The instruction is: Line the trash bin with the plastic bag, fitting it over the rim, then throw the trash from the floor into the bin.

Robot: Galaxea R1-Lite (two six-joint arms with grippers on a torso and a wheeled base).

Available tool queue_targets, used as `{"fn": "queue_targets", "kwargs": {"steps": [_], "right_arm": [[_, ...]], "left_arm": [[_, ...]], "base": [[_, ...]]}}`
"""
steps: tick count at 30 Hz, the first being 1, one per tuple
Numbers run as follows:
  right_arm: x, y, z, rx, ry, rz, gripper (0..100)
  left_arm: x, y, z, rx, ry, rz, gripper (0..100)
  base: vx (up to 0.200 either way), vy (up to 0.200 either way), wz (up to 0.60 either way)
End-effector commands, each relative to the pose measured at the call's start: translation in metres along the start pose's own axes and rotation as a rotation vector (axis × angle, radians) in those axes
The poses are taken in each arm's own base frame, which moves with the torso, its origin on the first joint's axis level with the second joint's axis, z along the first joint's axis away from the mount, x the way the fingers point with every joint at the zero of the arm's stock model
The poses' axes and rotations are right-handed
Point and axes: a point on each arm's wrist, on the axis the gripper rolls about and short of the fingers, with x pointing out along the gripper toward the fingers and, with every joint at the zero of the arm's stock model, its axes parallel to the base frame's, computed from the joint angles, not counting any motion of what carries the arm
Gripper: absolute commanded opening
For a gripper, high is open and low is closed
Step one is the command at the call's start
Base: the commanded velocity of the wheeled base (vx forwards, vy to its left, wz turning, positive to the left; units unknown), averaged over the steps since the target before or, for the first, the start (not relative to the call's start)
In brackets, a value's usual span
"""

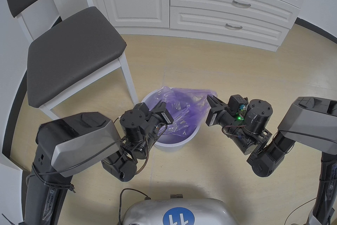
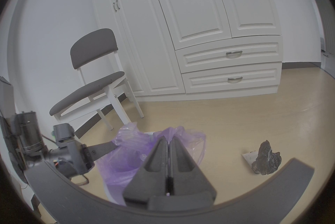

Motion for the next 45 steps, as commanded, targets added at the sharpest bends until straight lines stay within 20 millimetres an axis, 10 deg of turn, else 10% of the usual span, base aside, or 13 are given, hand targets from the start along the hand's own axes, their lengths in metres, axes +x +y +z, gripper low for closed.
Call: {"fn": "queue_targets", "kwargs": {"steps": [1, 13, 23, 45], "right_arm": [[0.0, -0.013, 0.002, -0.023, -0.011, -0.016, 0], [-0.015, -0.062, -0.01, -0.197, 0.084, -0.051, 0], [-0.037, -0.093, -0.034, -0.392, 0.252, -0.058, 0], [-0.045, -0.117, -0.054, -0.497, 0.333, -0.06, 0]], "left_arm": [[0.0, 0.018, 0.019, 0.022, -0.024, 0.041, 0], [-0.032, 0.045, 0.063, 0.173, 0.044, 0.029, 0], [-0.059, 0.085, 0.06, 0.411, 0.192, 0.056, 0], [-0.057, 0.126, 0.077, 0.561, 0.171, 0.165, 0]], "base": [[0.0, 0.0, 0.0], [0.0, 0.0, 0.0], [0.0, 0.0, 0.0], [0.0, 0.0, 0.0]]}}
